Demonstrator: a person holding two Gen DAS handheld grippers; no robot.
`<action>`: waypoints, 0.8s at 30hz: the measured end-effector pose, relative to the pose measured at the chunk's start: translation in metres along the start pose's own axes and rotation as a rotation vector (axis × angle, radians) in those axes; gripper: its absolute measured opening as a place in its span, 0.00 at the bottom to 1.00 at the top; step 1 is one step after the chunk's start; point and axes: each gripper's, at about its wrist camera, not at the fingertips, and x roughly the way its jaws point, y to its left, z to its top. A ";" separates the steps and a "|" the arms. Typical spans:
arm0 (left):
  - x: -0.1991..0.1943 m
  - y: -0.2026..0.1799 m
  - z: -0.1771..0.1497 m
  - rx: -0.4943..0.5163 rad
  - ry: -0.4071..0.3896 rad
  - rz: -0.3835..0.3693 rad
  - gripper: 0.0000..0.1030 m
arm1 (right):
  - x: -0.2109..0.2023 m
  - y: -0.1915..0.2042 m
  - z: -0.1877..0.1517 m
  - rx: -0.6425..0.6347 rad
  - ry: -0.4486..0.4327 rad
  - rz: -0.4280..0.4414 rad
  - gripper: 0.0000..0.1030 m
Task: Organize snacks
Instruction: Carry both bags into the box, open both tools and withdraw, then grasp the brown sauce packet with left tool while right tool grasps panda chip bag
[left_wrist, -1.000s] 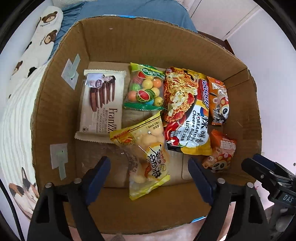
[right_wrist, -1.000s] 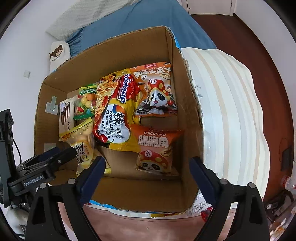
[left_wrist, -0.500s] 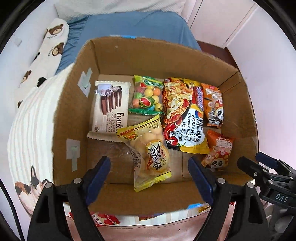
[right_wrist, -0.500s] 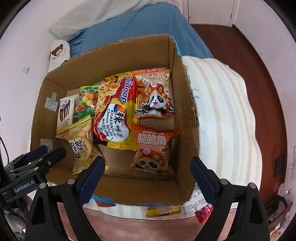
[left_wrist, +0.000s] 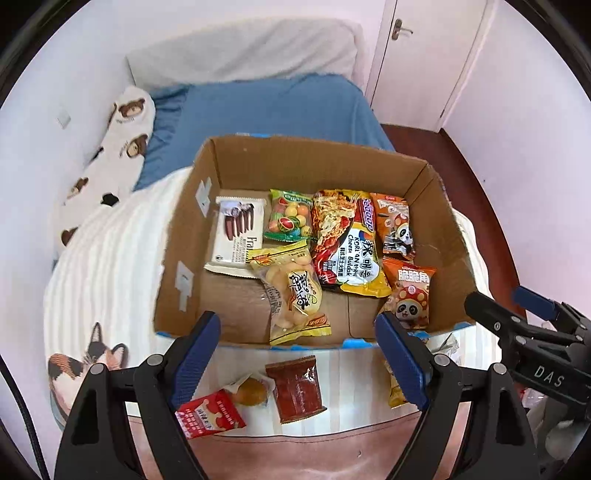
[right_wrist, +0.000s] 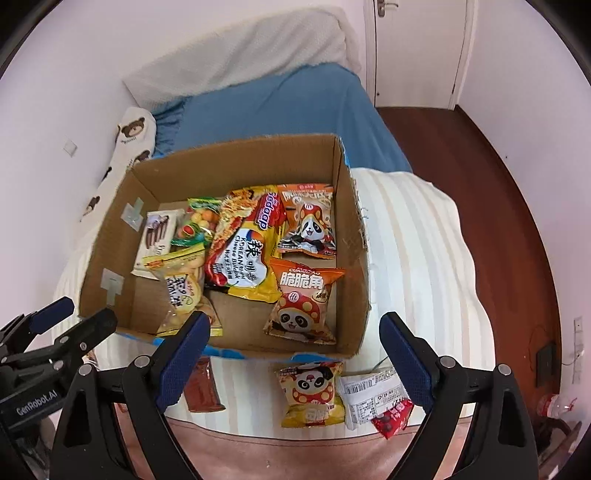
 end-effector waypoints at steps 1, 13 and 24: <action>-0.004 -0.001 -0.002 0.002 -0.010 0.005 0.83 | -0.005 0.000 -0.003 -0.004 -0.013 -0.002 0.92; -0.059 -0.008 -0.025 -0.002 -0.128 0.015 0.83 | -0.072 0.009 -0.035 -0.030 -0.152 0.018 0.92; -0.035 0.008 -0.058 -0.078 -0.046 -0.005 0.97 | -0.051 -0.017 -0.073 0.035 -0.051 0.048 0.92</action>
